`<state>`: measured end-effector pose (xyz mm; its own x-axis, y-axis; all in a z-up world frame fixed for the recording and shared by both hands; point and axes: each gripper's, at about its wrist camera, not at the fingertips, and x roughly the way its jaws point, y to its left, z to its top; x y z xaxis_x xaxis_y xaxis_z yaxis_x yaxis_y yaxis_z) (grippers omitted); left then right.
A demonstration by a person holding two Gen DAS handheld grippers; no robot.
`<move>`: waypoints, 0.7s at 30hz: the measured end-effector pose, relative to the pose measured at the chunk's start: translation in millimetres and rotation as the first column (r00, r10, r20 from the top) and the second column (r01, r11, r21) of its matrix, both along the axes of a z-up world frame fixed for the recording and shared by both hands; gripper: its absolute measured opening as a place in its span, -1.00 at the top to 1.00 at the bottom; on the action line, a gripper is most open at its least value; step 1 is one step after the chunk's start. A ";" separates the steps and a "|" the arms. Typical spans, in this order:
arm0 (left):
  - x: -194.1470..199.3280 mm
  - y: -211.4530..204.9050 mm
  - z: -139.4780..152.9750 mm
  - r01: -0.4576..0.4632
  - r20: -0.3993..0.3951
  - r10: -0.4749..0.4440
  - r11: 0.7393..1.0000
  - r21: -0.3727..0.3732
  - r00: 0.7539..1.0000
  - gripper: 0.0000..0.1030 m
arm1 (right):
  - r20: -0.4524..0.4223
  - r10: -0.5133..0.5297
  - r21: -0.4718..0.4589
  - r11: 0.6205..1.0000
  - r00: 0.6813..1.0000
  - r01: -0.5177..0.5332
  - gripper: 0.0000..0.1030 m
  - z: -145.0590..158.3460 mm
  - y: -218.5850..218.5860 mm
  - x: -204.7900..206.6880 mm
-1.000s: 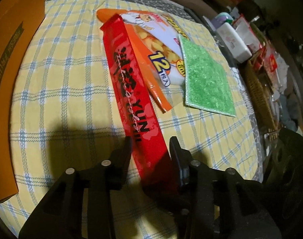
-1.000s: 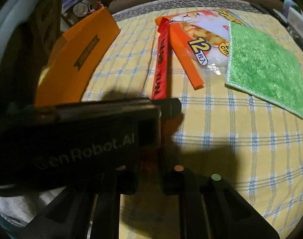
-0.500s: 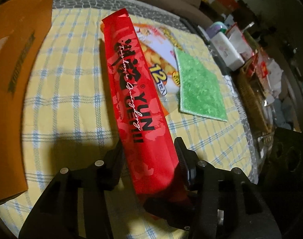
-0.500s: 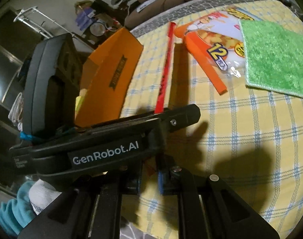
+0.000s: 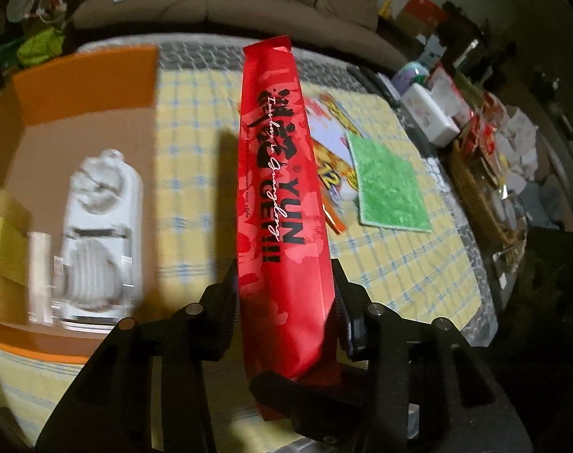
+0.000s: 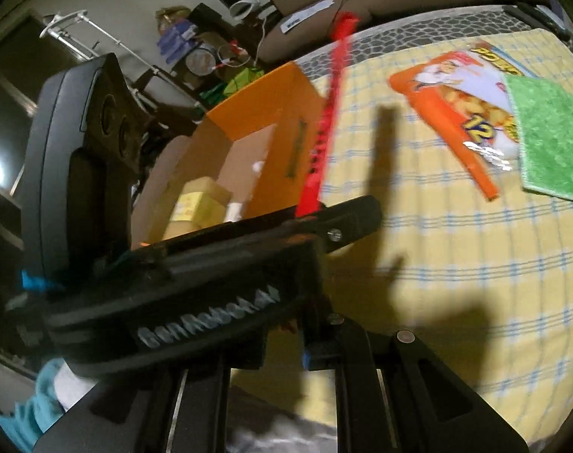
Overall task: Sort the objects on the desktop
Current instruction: 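Carry the red package over the box and lower it beside the egg slicer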
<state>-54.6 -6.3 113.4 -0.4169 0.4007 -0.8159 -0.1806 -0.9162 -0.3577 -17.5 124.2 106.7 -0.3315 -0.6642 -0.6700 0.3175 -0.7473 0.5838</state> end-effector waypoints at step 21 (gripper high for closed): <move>-11.9 -161.5 7.6 -0.133 0.021 0.134 0.989 -0.057 0.991 0.22 | 0.043 0.139 0.025 0.990 0.989 -0.140 0.77 7.9 -172.7 -18.4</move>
